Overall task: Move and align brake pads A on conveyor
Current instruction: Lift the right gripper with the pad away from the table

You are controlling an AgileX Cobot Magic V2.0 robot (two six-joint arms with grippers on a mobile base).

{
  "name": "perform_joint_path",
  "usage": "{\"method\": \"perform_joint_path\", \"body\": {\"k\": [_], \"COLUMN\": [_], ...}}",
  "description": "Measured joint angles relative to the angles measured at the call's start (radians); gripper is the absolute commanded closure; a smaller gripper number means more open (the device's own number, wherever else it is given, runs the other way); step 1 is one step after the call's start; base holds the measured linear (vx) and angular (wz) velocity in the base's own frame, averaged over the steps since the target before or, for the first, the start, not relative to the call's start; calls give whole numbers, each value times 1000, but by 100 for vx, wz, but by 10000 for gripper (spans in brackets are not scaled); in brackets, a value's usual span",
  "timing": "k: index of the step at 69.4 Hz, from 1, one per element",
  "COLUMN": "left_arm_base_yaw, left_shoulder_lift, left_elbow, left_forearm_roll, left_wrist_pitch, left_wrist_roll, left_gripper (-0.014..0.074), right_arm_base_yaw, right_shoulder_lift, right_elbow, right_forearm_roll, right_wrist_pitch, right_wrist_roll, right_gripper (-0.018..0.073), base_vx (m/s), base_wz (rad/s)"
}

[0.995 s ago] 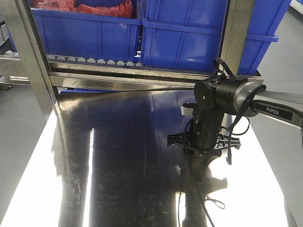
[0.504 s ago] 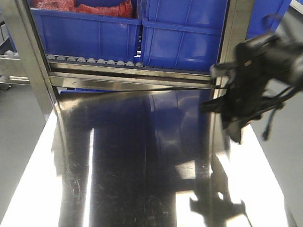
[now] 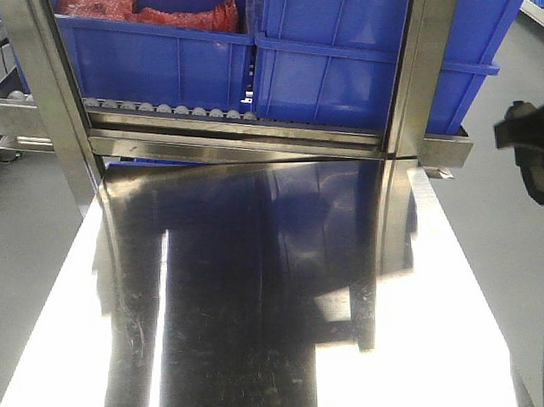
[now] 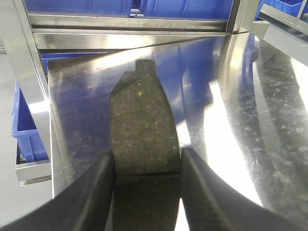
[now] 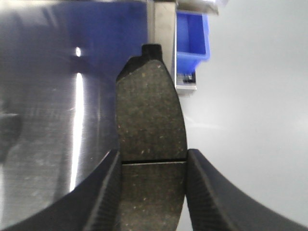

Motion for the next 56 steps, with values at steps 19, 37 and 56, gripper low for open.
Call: {"method": "perform_joint_path", "body": {"k": [19, 37, 56], "left_arm_base_yaw": [0, 0, 0], "left_shoulder_lift": [0, 0, 0], "left_elbow": [0, 0, 0], "left_forearm_roll": [0, 0, 0], "left_wrist_pitch": [0, 0, 0], "left_wrist_roll": [0, 0, 0], "left_gripper": [603, 603, 603], "right_arm_base_yaw": [0, 0, 0], "right_shoulder_lift": [-351, -640, -877], "right_elbow": [338, 627, 808], "right_forearm_roll": [13, 26, 116], "right_wrist_pitch": [-212, -351, -430], "right_wrist_roll": [-7, -37, -132], "right_gripper": [564, 564, 564], "base_vx": [0, 0, 0], "base_wz": [0, 0, 0]}}
